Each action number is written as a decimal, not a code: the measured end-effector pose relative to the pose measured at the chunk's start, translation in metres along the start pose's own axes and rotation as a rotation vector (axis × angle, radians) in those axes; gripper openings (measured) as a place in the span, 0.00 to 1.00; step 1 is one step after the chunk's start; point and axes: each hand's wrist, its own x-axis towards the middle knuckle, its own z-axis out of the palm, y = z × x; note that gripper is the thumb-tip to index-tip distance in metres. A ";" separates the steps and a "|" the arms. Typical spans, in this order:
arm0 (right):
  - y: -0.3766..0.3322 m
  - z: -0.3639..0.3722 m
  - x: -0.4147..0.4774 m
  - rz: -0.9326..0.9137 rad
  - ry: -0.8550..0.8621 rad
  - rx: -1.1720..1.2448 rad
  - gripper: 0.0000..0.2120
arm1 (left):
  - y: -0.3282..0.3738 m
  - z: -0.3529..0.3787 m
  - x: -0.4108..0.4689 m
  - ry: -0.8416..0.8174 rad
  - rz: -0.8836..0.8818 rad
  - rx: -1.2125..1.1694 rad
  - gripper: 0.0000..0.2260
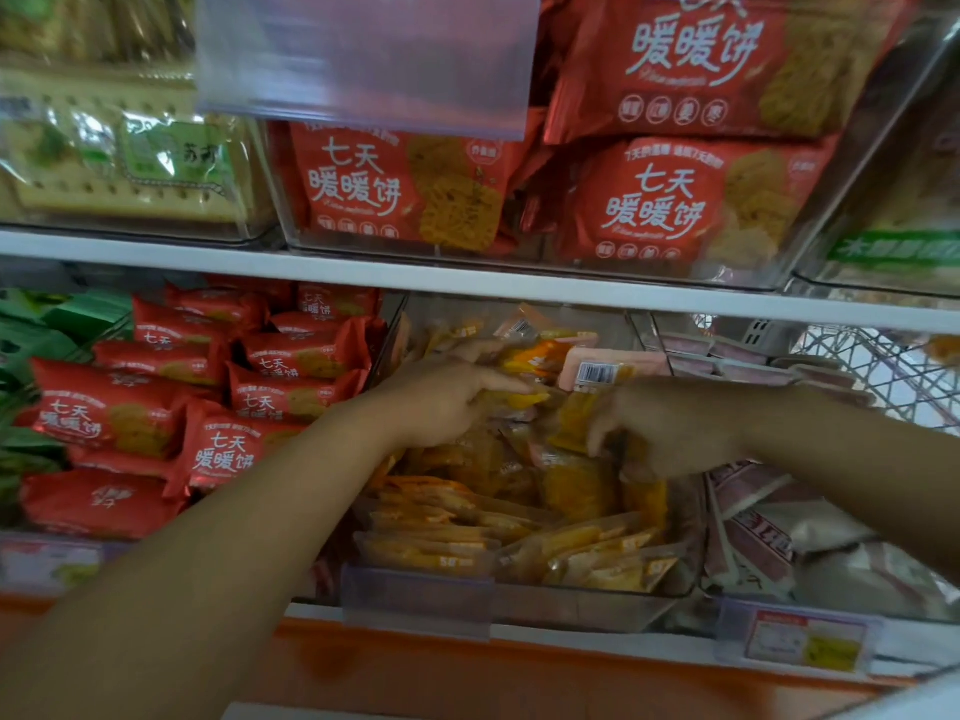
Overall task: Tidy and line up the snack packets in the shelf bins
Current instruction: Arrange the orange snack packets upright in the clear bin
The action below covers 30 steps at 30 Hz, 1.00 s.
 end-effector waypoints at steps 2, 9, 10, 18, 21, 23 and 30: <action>0.003 0.009 0.004 -0.009 0.041 0.021 0.14 | 0.001 0.001 0.000 0.005 0.000 0.007 0.24; 0.007 0.014 0.011 -0.131 0.369 0.131 0.18 | 0.005 -0.005 0.005 0.011 -0.061 -0.182 0.24; 0.006 0.013 0.008 -0.141 0.419 0.138 0.16 | 0.007 -0.006 0.005 -0.005 -0.081 -0.219 0.22; 0.004 0.023 -0.067 -0.064 0.616 0.418 0.08 | 0.052 -0.006 -0.056 0.049 -0.045 -0.205 0.12; -0.001 0.050 -0.092 -0.060 0.528 0.371 0.13 | 0.071 0.004 -0.089 0.013 -0.088 -0.005 0.22; -0.003 0.068 -0.104 -0.039 0.502 0.349 0.19 | 0.083 0.017 -0.096 -0.035 -0.102 0.204 0.25; -0.012 0.081 -0.099 0.017 0.712 0.275 0.07 | 0.088 0.042 -0.074 0.257 -0.124 0.314 0.18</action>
